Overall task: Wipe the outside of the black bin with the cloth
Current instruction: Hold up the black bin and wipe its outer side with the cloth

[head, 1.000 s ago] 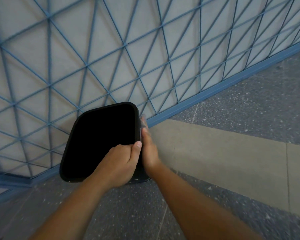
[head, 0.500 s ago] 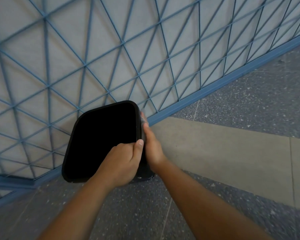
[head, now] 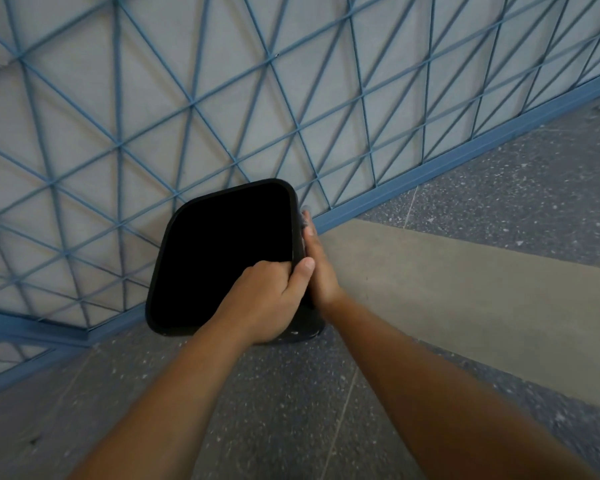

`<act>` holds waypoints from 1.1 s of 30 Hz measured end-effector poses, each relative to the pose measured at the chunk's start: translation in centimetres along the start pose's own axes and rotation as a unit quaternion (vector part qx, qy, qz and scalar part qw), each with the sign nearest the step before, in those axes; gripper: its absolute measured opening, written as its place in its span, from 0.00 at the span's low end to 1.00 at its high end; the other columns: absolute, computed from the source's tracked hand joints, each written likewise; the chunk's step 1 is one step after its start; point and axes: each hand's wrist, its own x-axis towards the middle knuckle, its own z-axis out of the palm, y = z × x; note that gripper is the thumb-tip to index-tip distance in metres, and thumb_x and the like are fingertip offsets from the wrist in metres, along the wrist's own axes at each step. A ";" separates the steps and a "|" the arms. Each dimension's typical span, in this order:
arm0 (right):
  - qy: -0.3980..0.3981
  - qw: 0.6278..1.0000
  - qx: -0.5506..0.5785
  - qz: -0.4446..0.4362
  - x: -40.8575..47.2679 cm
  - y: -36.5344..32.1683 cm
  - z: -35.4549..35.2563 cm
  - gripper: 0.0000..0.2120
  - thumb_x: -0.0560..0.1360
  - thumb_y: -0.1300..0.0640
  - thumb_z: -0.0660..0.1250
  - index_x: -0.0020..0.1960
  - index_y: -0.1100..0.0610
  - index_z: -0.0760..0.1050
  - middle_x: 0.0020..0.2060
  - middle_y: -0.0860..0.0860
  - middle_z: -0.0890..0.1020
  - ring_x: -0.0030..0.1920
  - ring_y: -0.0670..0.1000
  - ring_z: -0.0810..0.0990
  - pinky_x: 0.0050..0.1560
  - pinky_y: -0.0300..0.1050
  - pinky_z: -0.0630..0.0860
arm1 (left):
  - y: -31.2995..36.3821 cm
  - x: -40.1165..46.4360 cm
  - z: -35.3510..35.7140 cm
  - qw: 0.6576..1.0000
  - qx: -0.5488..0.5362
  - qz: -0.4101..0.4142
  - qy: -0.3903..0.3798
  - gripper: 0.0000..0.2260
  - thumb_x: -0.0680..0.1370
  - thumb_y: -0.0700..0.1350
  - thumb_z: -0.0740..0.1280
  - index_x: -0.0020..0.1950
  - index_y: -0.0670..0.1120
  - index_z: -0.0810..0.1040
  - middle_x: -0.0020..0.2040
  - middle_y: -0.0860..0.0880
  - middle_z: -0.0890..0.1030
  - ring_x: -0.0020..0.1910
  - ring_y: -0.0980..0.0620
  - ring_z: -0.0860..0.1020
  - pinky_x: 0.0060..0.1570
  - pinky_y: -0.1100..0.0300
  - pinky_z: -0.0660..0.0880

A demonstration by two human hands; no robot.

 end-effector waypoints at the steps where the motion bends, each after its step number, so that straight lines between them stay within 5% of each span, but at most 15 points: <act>1: 0.001 1.000 -0.005 -0.002 -0.2 0.4 0.0 0.34 0.75 0.28 0.51 0.79 0.34 0.55 0.85 0.41 0.54 0.86 0.42 0.48 0.87 0.57 0.43 | 0.0 -0.1 0.1 1.000 0.009 0.001 0.003 0.30 0.78 0.64 0.48 0.57 0.47 0.82 0.48 0.47 0.85 0.49 0.48 0.83 0.53 0.48 0.78; 8: 0.005 0.999 -0.022 -0.046 -1.1 0.8 0.1 0.25 0.80 0.34 0.49 0.76 0.32 0.56 0.85 0.42 0.55 0.86 0.42 0.50 0.88 0.56 0.45 | -0.3 0.1 0.1 1.000 0.026 0.000 0.003 0.24 0.81 0.59 0.51 0.49 0.46 0.82 0.41 0.48 0.84 0.42 0.50 0.82 0.47 0.48 0.78; 12: 0.013 0.999 -0.036 -0.007 -0.4 0.7 -0.4 0.31 0.80 0.36 0.48 0.82 0.42 0.54 0.86 0.45 0.54 0.86 0.44 0.49 0.88 0.57 0.45 | -0.2 -0.1 0.1 1.000 0.028 -0.006 0.004 0.21 0.84 0.56 0.53 0.44 0.47 0.80 0.37 0.49 0.82 0.38 0.52 0.81 0.45 0.47 0.78; 18: -0.011 0.997 -0.033 -0.066 -1.9 0.3 0.0 0.24 0.81 0.37 0.48 0.77 0.34 0.57 0.85 0.43 0.56 0.86 0.43 0.51 0.88 0.54 0.47 | 0.0 -0.1 0.1 0.999 0.030 -0.006 0.008 0.22 0.83 0.57 0.53 0.49 0.46 0.82 0.42 0.47 0.84 0.42 0.49 0.82 0.47 0.48 0.78; 22: -0.009 0.999 -0.042 -0.028 -0.4 0.2 -0.7 0.34 0.80 0.36 0.50 0.83 0.46 0.56 0.85 0.46 0.57 0.86 0.43 0.52 0.88 0.55 0.47 | 0.1 0.0 -0.1 0.999 0.044 -0.004 0.010 0.21 0.83 0.57 0.52 0.41 0.47 0.77 0.39 0.45 0.83 0.40 0.46 0.81 0.46 0.47 0.77; 25: -0.018 0.999 -0.021 -0.036 -1.9 -0.2 -0.1 0.28 0.82 0.40 0.50 0.81 0.43 0.56 0.85 0.44 0.57 0.85 0.42 0.52 0.88 0.52 0.46 | 0.0 -0.1 -0.1 0.999 0.034 -0.002 0.013 0.26 0.79 0.61 0.49 0.44 0.46 0.79 0.40 0.46 0.83 0.42 0.45 0.82 0.47 0.47 0.78; 29: -0.042 0.996 -0.069 -0.034 0.1 -0.1 -1.3 0.38 0.79 0.35 0.50 0.85 0.52 0.56 0.86 0.50 0.59 0.86 0.46 0.53 0.88 0.55 0.49 | -0.2 0.1 0.1 0.998 0.050 0.013 0.019 0.22 0.83 0.57 0.52 0.42 0.47 0.78 0.38 0.47 0.82 0.39 0.47 0.81 0.44 0.47 0.77; 33: -0.031 0.996 -0.078 -0.016 -1.2 0.1 -0.9 0.35 0.81 0.39 0.48 0.85 0.51 0.51 0.87 0.49 0.51 0.87 0.46 0.46 0.88 0.56 0.44 | -0.2 0.0 0.1 0.999 0.038 0.016 0.025 0.24 0.81 0.60 0.50 0.46 0.47 0.80 0.39 0.48 0.83 0.39 0.49 0.81 0.44 0.48 0.78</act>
